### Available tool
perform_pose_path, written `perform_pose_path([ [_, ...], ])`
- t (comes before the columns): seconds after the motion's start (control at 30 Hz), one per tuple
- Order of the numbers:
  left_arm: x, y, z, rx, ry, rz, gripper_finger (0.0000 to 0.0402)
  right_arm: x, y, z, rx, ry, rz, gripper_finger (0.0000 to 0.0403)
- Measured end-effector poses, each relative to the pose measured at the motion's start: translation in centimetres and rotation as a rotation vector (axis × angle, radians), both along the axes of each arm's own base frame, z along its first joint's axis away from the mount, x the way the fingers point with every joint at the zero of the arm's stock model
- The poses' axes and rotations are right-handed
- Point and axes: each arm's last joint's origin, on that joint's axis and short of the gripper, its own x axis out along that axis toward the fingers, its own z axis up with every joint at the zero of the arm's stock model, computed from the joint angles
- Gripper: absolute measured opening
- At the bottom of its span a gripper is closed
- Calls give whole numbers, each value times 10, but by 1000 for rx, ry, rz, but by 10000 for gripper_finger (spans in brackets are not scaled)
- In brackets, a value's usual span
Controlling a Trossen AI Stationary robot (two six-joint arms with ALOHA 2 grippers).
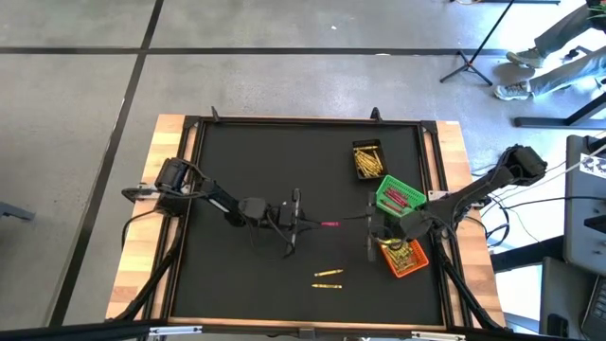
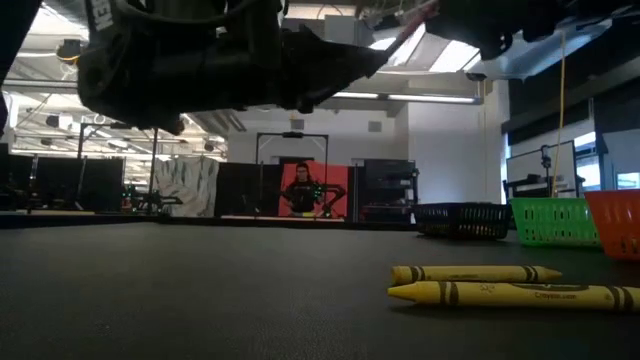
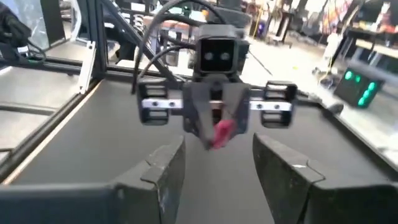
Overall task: Sort crayons
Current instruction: Put the red crayon into the green basket
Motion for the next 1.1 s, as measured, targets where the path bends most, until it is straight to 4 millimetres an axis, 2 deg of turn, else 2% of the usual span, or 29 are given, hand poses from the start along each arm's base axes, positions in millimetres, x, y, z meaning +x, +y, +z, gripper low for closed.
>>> perform_pose_path([
  [0.1,1,9,6,-21,-62,-45,7,6,-2,0,-28,-31,14,186],
  [0.27,0,6,7,-15,-77,-87,7,14,-10,-2,-23,-51,44,186],
  [0.47,0,7,9,-28,-88,-51,7,25,-20,-1,7,-112,119,181],
  [0.6,0,7,9,-29,-88,-54,8,27,-25,0,6,-120,124,141],
  [0.87,0,7,9,-30,-94,-57,8,27,-24,3,-29,-153,176,15],
  [1.0,0,7,9,-57,-93,-33,15,27,-24,3,-50,-154,179,24],
  [1.1,0,6,8,-55,-75,-26,39,27,-25,1,-56,-138,165,24],
])
